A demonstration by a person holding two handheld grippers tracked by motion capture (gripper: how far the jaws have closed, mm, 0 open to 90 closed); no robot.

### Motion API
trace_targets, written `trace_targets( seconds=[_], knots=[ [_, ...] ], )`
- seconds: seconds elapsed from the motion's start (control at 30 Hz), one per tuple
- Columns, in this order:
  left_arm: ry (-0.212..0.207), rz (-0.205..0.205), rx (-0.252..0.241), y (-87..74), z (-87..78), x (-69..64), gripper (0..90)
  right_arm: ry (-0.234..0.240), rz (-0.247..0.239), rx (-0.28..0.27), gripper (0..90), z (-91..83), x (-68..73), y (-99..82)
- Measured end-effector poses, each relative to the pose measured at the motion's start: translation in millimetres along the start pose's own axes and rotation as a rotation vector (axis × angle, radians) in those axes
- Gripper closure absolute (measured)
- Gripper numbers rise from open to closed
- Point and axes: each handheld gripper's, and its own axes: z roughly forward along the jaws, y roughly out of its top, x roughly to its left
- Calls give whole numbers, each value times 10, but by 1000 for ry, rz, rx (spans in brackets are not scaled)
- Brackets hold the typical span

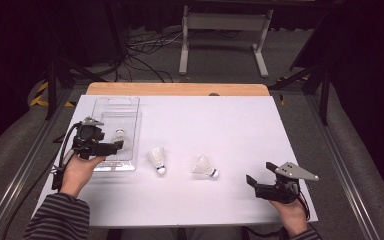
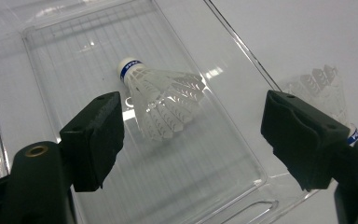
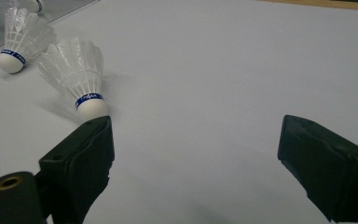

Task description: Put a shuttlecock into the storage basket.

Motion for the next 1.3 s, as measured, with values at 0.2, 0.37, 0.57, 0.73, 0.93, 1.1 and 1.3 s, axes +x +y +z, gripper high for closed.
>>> trace_targets(
  seconds=[0.2,0.37,0.57,0.73,0.93,1.1,1.3],
  knots=[
    [1,2,-14,-55,-37,-2,220,-1,0,2,111,0,-1,0],
    [-3,0,-21,-105,-61,-7,219,0,-1,2,111,2,1,-1],
    [0,7,-27,-148,-78,-18,215,0,0,3,111,4,2,-1],
    [-4,7,-39,-185,-103,-28,214,-1,0,2,111,3,2,-1],
    [-10,2,-53,-233,-129,-30,213,-1,-1,2,111,3,2,0],
    [-9,6,-58,-273,-152,-27,212,-1,-1,2,111,3,3,0],
    [-14,5,-70,-323,-170,-30,210,-1,-2,2,111,4,3,0]
  ],
)
